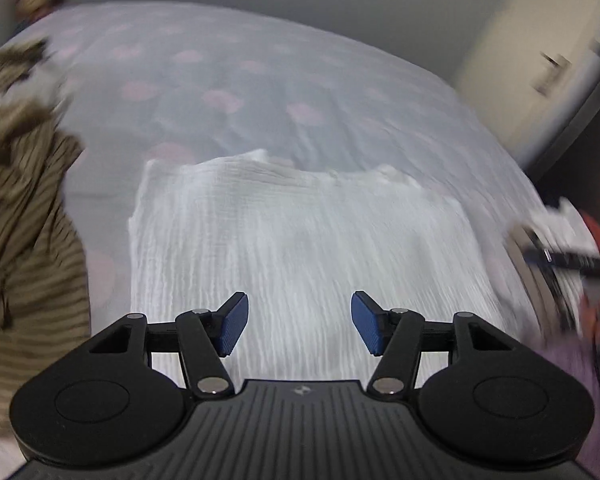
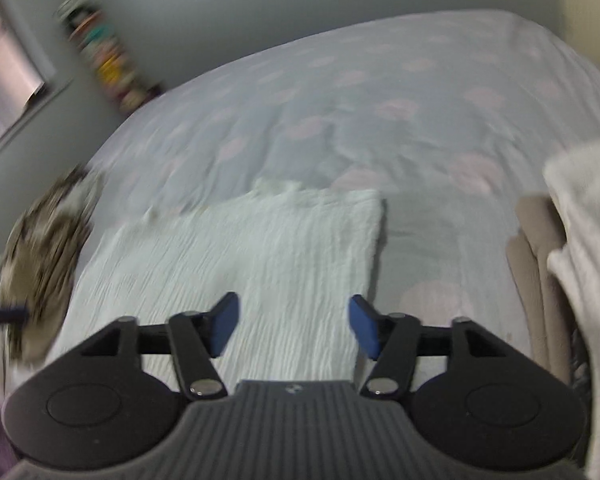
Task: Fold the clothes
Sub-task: 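Open both tools and pull them back from the folded shirt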
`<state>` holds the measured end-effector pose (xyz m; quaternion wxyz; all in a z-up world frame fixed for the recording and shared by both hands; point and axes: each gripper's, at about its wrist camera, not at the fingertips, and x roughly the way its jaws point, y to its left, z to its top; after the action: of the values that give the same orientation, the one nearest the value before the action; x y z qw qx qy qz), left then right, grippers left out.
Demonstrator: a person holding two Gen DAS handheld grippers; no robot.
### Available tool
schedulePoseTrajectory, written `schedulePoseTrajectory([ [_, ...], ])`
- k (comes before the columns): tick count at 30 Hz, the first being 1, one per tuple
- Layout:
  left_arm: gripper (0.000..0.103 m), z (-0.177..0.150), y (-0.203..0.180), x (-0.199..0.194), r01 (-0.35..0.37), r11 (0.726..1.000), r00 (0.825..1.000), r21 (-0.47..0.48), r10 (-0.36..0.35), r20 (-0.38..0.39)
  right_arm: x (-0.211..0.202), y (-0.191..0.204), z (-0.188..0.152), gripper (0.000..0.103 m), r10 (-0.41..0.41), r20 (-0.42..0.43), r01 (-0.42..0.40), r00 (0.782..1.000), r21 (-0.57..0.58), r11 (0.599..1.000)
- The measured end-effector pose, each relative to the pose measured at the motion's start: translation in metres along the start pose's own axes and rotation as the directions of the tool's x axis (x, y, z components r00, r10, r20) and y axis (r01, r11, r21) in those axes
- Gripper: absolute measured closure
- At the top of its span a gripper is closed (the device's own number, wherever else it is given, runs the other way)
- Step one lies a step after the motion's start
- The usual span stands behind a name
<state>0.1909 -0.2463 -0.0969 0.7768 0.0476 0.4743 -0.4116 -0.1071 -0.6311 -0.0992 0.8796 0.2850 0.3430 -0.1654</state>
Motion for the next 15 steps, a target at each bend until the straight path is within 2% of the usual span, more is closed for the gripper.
schedulePoseTrajectory([
  [2, 0.048, 0.005, -0.001, 0.010, -0.009, 0.999, 1.000, -0.047, 0.011, 0.025, 0.013, -0.003, 0.001, 0.033, -0.005, -0.001, 0.005, 1.000, 0.040, 0.999],
  [7, 0.048, 0.009, -0.006, 0.027, -0.055, 0.996, 0.997, -0.064, 0.058, 0.045, 0.046, -0.009, 0.004, 0.032, -0.036, 0.008, 0.035, 0.999, 0.072, 0.997],
  [12, 0.048, 0.011, -0.004, 0.050, -0.076, 0.988, 0.997, -0.131, 0.080, 0.022, 0.077, -0.028, 0.009, 0.032, -0.040, 0.022, 0.037, 0.999, 0.134, 0.990],
  [15, 0.048, 0.011, -0.006, 0.063, -0.104, 0.987, 0.994, -0.123, 0.105, 0.002, 0.094, -0.038, 0.011, 0.033, -0.021, 0.041, 0.014, 0.999, 0.174, 0.985],
])
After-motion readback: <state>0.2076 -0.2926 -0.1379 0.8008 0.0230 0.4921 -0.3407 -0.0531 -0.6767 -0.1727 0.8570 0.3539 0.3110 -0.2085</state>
